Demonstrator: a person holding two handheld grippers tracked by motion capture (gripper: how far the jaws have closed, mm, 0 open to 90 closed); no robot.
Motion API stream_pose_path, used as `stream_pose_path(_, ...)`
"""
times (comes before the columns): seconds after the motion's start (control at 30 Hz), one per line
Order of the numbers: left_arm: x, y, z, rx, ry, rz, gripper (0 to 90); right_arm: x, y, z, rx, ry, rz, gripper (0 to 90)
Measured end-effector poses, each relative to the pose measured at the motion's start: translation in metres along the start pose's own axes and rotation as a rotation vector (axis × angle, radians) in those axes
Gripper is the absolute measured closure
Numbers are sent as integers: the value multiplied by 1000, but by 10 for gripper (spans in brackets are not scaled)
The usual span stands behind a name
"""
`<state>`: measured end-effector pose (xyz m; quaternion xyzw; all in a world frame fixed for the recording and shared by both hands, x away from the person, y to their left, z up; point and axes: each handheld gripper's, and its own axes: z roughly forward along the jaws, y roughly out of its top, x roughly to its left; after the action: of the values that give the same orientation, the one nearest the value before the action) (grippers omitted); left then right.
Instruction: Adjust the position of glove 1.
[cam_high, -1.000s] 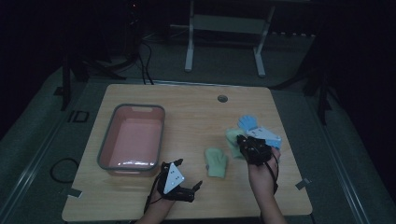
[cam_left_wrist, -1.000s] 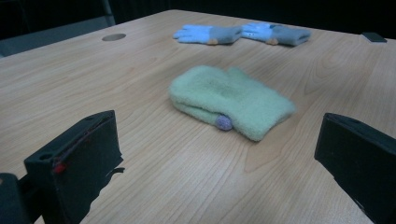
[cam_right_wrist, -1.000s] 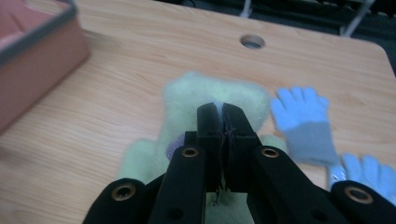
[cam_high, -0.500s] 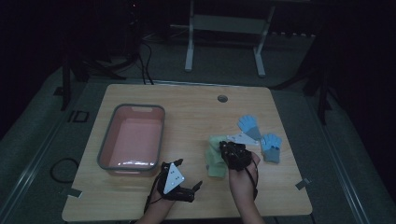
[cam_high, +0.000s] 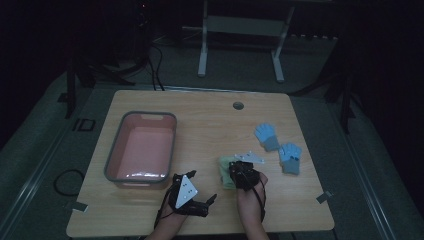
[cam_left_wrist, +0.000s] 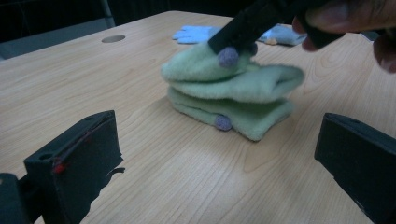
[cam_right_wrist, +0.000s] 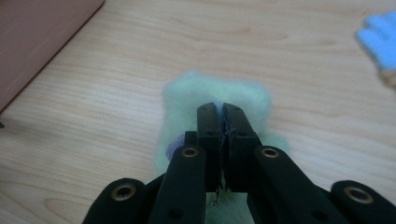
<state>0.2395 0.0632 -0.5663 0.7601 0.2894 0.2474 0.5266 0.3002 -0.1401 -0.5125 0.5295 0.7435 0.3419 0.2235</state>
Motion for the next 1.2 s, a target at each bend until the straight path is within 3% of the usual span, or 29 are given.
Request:
stream_pose_path(0.27, 0, 0, 0, 0, 2, 0, 3, -3, -10, 12, 23, -7, 3, 862)
stream_pose_path(0.53, 0, 0, 0, -1, 19, -11, 3, -4, -14, 14, 33, 25, -1, 838)
stream_pose_path(0.67, 2, 0, 0, -4, 26, -35, 3, -5, -11, 7, 23, 50, -10, 718)
stream_pose_path(0.77, 2, 0, 2, -7, 67, -53, 3, -7, -5, -2, 8, 78, -17, 671)
stream_pose_path(0.93, 5, 0, 2, -8, 51, -63, 3, -15, 13, -5, -30, 106, -49, 470)
stream_pose_path(0.97, 4, 0, 2, -8, 61, -61, 3, -17, 17, -4, -25, 120, -55, 389)
stream_pose_path(1.03, 4, 0, 2, -6, 78, -56, 3, -21, 24, -1, -2, 125, -89, 334)
stream_pose_path(1.1, 4, 0, 2, -6, 78, -53, 3, -29, 29, 1, 4, 171, -85, 270)
stream_pose_path(1.2, 4, 0, 2, -6, 81, -54, 3, -43, 32, 2, 12, 181, -73, 198)
